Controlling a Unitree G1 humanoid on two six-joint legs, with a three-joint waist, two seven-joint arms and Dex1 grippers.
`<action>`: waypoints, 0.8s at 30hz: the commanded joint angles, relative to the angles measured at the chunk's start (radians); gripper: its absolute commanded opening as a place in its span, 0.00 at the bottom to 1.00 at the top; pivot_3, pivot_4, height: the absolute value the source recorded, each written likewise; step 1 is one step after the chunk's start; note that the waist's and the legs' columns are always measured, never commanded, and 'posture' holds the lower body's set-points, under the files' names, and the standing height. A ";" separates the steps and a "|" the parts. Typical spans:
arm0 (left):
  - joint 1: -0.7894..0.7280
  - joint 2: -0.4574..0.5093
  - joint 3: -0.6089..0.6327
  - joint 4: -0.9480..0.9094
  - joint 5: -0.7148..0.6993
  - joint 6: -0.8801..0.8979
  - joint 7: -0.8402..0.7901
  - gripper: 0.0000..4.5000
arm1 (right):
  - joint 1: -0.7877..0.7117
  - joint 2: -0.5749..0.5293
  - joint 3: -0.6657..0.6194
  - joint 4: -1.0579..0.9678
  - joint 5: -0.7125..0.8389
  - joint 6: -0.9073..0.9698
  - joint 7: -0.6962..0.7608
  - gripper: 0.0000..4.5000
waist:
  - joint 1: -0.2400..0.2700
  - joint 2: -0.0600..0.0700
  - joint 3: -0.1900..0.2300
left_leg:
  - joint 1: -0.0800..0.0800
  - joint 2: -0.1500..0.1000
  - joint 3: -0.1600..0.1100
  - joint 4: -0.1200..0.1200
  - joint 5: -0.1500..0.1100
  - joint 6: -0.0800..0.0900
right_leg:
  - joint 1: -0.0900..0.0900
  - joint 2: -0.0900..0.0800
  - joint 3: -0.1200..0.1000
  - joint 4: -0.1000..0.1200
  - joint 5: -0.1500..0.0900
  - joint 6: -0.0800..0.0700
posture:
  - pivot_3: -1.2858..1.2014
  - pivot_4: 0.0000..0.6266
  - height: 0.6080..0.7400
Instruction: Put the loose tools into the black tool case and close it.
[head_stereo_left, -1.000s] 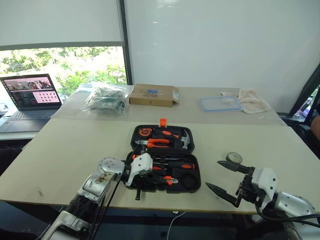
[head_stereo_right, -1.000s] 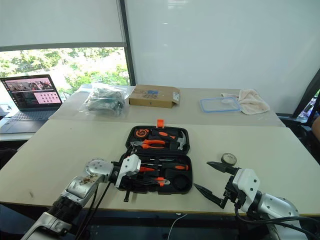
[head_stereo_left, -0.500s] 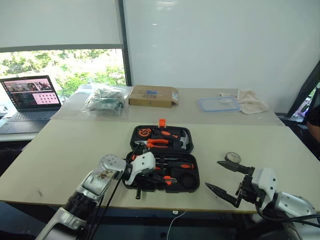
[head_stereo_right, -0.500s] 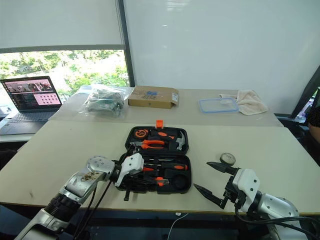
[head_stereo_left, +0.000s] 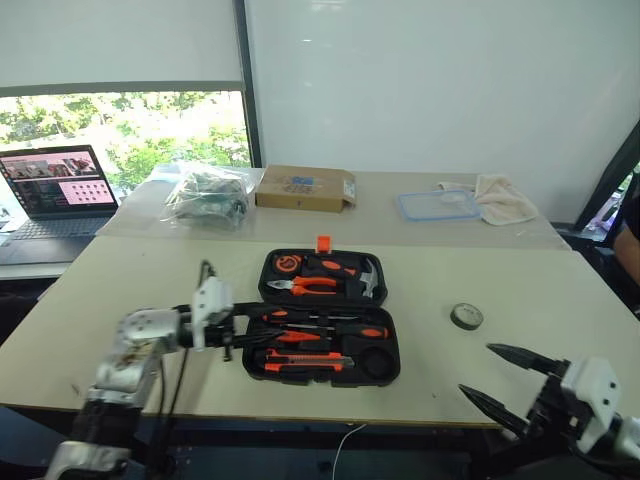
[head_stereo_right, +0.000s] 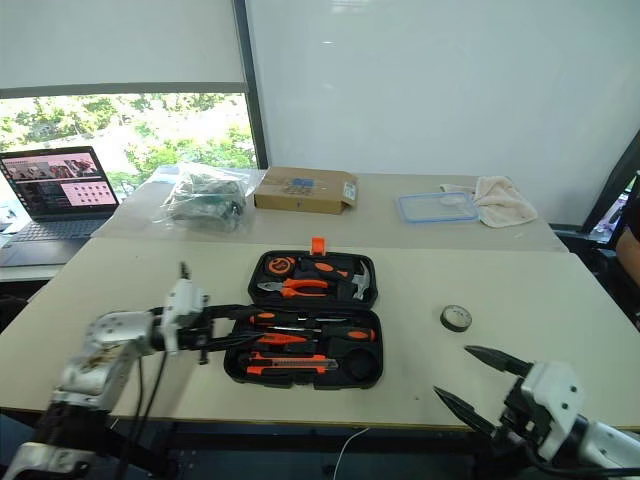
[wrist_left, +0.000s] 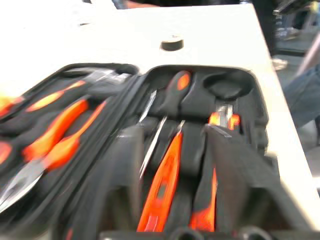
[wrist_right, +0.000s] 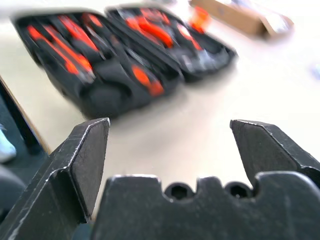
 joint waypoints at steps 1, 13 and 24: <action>0.055 0.085 0.130 0.033 -0.067 -0.001 -0.043 0.88 | 0.057 0.019 -0.097 0.001 0.013 0.064 -0.076 1.00 | 0.002 -0.001 0.001 | 0.000 0.000 0.000 0.000 0.000 0.000 | 0.000 0.000 0.000 0.000 -0.001 -0.001 | 0.52 0.24 1.00; 0.074 0.093 0.141 0.001 -0.107 0.047 -0.043 1.00 | -0.318 -0.349 0.122 -0.050 -0.044 0.664 -0.246 1.00 | -0.006 0.000 0.004 | 0.000 -0.001 0.002 0.001 0.000 -0.001 | -0.002 -0.008 -0.003 0.001 -0.001 -0.002 | 0.52 0.24 1.00; 0.013 0.032 0.063 -0.070 -0.115 0.106 -0.013 1.00 | -0.905 -0.393 0.623 0.360 -0.292 0.773 -0.146 1.00 | 0.004 0.000 0.005 | -0.018 -0.002 0.002 0.001 0.005 -0.009 | -0.015 -0.001 -0.006 0.000 0.003 0.001 | 0.52 0.24 1.00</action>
